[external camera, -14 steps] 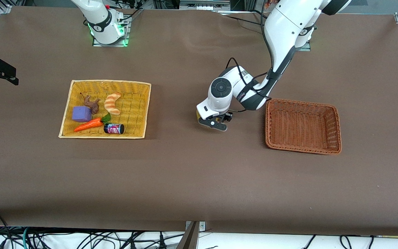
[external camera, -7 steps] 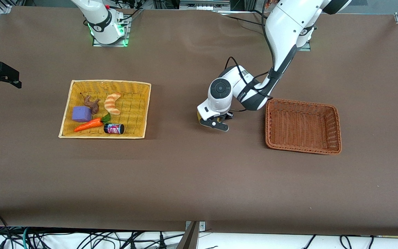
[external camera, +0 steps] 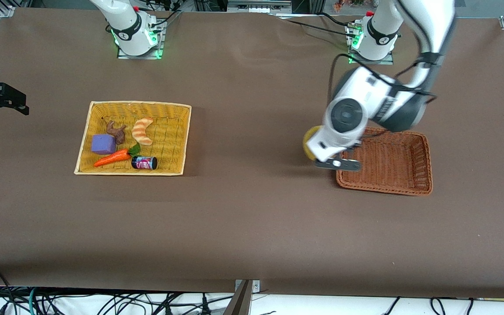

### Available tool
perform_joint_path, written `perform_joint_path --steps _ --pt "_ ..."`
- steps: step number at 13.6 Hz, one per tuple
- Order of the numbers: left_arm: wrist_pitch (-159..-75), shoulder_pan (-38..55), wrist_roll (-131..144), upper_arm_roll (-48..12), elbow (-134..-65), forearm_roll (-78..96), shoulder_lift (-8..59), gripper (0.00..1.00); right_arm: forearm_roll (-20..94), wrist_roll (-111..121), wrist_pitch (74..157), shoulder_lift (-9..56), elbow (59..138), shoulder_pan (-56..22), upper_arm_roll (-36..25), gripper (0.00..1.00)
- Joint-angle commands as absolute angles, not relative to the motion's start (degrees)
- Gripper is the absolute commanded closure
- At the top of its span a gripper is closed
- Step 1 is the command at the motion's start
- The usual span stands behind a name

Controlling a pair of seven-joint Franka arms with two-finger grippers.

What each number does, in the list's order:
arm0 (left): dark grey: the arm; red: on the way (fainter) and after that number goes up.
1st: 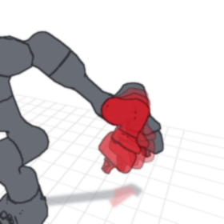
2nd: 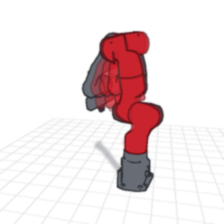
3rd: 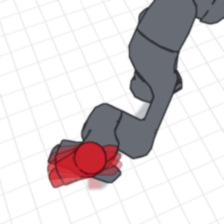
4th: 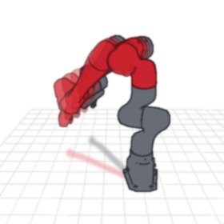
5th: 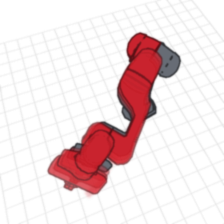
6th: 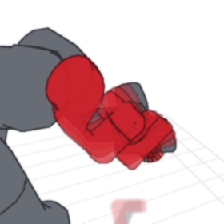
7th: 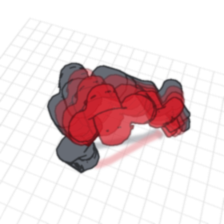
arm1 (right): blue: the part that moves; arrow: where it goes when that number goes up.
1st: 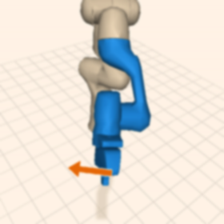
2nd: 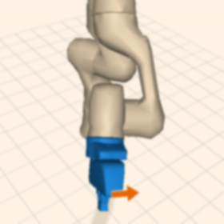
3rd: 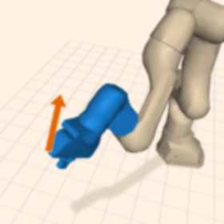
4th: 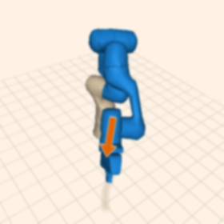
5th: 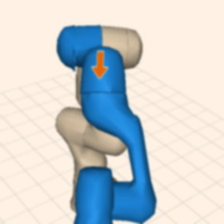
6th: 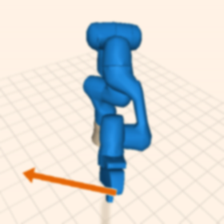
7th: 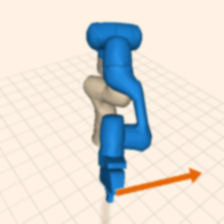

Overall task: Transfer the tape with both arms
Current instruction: 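Carry the tape roll with the left gripper over the brown basket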

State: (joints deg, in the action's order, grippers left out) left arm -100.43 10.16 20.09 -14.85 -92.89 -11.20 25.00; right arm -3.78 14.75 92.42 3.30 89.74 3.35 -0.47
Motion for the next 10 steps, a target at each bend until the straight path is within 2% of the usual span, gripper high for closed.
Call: perform_joint_path --steps 1,4,9,10 --pt "-99.84 0.47 7.08 -15.73 -94.66 -12.48 24.87 1.0 -2.9 14.41 91.93 3.6 88.59 3.6 -0.09 0.0" --pt "-101.07 -5.51 0.29 -15.73 -95.53 -12.48 26.62 1.0 -2.9 14.41 92.02 3.6 88.59 3.6 -0.09 0.0" --pt "-115.98 -9.83 -4.66 -15.64 -105.45 -16.5 28.39 1.0 -2.9 14.41 92.02 3.6 88.59 3.52 -0.09 0.0" --pt "-117.32 -10.28 -4.66 -15.73 -106.25 -16.96 28.48 0.93 -2.81 14.33 92.11 3.6 88.59 3.52 -0.09 0.0"
